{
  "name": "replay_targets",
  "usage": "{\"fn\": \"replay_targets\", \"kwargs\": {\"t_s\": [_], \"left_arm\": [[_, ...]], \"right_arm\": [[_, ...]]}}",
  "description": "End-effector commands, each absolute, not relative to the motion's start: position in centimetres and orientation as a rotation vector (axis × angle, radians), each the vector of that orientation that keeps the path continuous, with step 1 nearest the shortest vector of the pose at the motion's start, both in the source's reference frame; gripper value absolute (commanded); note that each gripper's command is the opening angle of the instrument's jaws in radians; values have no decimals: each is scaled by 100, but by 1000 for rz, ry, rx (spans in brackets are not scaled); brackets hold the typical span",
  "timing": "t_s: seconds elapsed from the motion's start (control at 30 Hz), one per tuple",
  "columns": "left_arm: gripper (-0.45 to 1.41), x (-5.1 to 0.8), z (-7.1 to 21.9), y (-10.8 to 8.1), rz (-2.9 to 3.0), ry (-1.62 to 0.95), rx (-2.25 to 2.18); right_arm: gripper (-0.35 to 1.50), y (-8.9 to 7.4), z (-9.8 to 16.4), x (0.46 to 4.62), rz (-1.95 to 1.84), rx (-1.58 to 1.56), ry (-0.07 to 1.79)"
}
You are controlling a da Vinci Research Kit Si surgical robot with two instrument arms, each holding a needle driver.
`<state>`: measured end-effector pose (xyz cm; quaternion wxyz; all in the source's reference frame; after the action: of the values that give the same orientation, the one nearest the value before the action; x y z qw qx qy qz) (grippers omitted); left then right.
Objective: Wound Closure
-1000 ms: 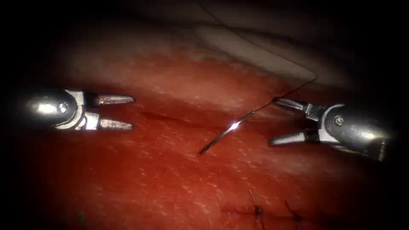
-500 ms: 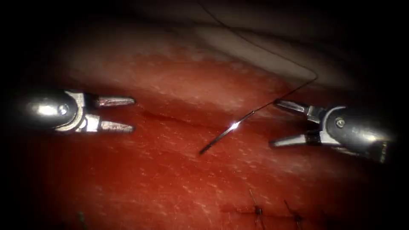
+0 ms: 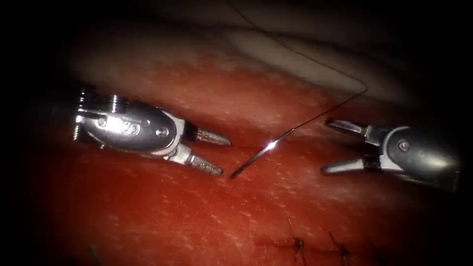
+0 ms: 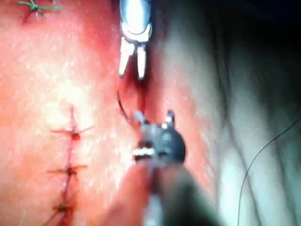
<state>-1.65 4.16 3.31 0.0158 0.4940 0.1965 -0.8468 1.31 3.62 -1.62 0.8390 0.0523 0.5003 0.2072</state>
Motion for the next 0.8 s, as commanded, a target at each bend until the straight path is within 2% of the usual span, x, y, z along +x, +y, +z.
{"fn": "replay_targets", "kwargs": {"t_s": [0.03, 0.8], "left_arm": [[52, -170, 341, 407, -2618, 623, 1513], [57, -201, 379, 393, -2581, 639, 1411]], "right_arm": [[76, 366, -158, 139, 438, 108, 1061], [76, 367, -151, 142, 440, 101, 1059]]}}
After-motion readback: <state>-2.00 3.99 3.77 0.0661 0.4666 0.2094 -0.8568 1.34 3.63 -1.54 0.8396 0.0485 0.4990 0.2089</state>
